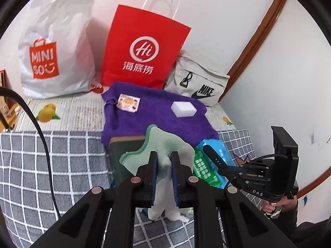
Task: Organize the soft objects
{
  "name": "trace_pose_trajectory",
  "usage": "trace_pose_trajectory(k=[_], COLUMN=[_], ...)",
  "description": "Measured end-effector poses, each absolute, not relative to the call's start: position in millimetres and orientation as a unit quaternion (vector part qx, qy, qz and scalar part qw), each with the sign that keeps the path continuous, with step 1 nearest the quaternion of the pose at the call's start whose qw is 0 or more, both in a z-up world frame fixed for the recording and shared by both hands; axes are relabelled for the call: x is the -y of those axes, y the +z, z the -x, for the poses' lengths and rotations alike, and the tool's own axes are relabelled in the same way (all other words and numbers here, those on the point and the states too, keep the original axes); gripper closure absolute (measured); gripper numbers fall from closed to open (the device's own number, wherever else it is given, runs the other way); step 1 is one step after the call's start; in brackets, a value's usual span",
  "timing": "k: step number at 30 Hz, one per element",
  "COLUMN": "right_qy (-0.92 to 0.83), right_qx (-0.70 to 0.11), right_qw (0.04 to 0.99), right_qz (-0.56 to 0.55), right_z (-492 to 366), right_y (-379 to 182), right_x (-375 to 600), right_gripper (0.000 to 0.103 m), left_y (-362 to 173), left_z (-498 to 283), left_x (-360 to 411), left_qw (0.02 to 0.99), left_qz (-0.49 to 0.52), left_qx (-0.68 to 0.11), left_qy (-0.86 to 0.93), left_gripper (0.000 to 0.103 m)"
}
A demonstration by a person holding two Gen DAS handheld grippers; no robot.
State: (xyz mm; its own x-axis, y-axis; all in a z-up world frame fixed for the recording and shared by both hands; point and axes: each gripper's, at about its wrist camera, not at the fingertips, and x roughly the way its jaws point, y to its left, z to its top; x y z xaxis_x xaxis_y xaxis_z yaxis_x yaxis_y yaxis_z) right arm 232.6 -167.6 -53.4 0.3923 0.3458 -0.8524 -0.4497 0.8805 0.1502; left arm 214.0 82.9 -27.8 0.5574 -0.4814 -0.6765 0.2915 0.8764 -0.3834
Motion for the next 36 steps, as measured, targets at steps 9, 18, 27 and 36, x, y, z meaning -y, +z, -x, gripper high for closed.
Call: trace_pose_trajectory(k=[9,18,27,36], right_qy=[0.224,0.189,0.157,0.123], right_qx=[-0.472,-0.469,-0.477,-0.496], right_qw=[0.852,0.863,0.864,0.859], right_qz=[0.036,0.004,-0.026,-0.033], right_z=[-262.0,-307.3,-356.6,-391.9], right_y=[-27.7,-27.8,-46.0,-77.5], right_x=[192.3,217.4,238.1,250.5], right_gripper=[0.100,0.100,0.100,0.100], left_y=[-11.2,-10.1,-11.1,-28.9], left_z=[-241.7,-287.7,-327.6,-371.3], left_x=[-70.3,-58.8,-45.5,-41.4], left_qw=[0.880,0.889,0.888,0.884], left_qz=[0.109,0.077,0.064,0.054], left_qx=[-0.404,-0.408,-0.413,-0.431], left_qy=[-0.225,-0.193,-0.190,-0.174], left_gripper=[0.090,0.090,0.090,0.090])
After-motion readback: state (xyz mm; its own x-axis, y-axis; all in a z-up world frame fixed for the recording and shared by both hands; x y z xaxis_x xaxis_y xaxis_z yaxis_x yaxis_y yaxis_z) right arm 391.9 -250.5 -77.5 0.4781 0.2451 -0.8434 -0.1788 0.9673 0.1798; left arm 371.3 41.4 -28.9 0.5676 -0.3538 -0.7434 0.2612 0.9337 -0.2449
